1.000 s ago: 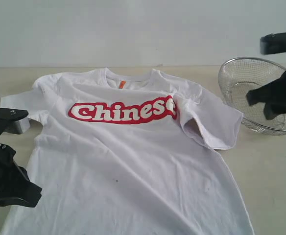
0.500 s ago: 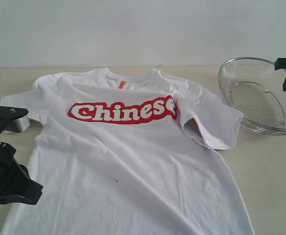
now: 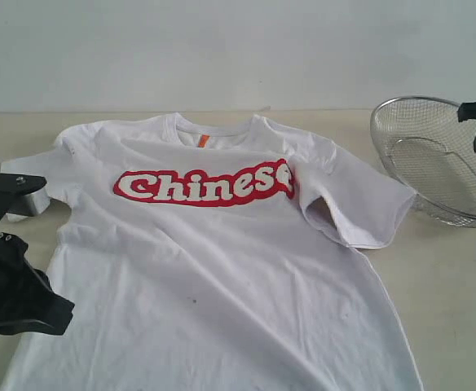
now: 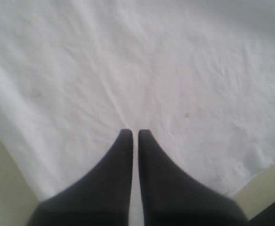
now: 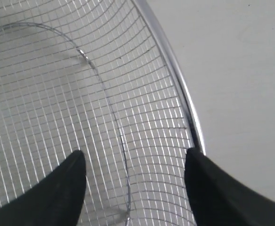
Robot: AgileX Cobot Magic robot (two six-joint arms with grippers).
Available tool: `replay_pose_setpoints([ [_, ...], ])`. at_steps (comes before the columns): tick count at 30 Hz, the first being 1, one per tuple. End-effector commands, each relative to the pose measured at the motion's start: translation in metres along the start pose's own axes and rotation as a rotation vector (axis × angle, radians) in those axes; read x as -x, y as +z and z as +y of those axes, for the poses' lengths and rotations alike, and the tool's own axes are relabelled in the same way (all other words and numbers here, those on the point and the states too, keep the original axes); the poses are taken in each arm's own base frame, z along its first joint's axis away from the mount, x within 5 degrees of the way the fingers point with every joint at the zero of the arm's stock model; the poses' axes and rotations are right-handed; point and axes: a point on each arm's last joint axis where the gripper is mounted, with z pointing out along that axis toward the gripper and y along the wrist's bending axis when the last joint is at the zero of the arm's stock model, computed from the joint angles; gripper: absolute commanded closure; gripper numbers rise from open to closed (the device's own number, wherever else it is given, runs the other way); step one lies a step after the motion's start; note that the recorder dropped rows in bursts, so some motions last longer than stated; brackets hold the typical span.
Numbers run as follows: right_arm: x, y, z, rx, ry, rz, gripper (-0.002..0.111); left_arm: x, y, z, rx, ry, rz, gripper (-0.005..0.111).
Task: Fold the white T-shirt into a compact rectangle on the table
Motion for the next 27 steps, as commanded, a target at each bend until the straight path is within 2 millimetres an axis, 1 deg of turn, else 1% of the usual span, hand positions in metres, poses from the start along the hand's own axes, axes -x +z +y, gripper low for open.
replay_pose_setpoints([
  [1,0.002,-0.003,-0.01,-0.023,-0.005,-0.014,0.053,0.002,0.0,0.0,-0.002,0.0,-0.013,0.102],
  [7,0.002,-0.008,-0.026,-0.038,0.048,-0.027,0.053,0.002,0.0,0.0,-0.002,0.0,-0.013,0.102],
  [8,0.004,-0.01,-0.025,-0.026,0.06,-0.039,0.053,0.002,0.0,0.0,-0.001,0.0,-0.015,0.102],
  [11,0.01,-0.027,-0.02,0.02,0.075,-0.098,0.054,0.002,0.0,0.0,-0.001,0.0,-0.015,0.102],
  [12,0.012,-0.033,-0.017,0.054,0.083,-0.116,0.057,0.002,0.0,0.0,-0.001,0.0,-0.015,0.102],
  [14,0.016,-0.049,-0.006,0.173,0.093,-0.16,0.068,0.002,0.0,0.0,0.002,-0.001,-0.021,0.102],
  [16,0.019,-0.062,0.011,0.325,0.086,-0.184,0.083,0.003,0.0,0.0,0.006,-0.001,-0.029,0.102],
  [18,0.018,-0.071,0.032,0.463,0.037,-0.174,0.099,0.004,0.0,0.001,0.01,-0.001,-0.037,0.102],
  [19,0.015,-0.072,0.047,0.523,-0.006,-0.154,0.108,0.004,0.0,0.001,0.011,-0.001,-0.039,0.102],
  [21,0.008,-0.074,0.082,0.575,-0.091,-0.103,0.108,0.004,0.0,0.001,0.012,-0.001,-0.041,0.102],
  [23,0.0,-0.07,0.118,0.568,-0.17,-0.054,0.108,0.004,0.0,0.001,0.013,0.007,-0.043,0.102],
  [26,-0.013,-0.054,0.159,0.513,-0.243,-0.003,0.108,0.004,0.0,0.001,0.012,0.004,-0.043,0.102],
  [27,-0.017,-0.048,0.166,0.487,-0.253,0.015,0.108,0.004,0.0,0.001,0.01,0.004,-0.041,0.102],
])
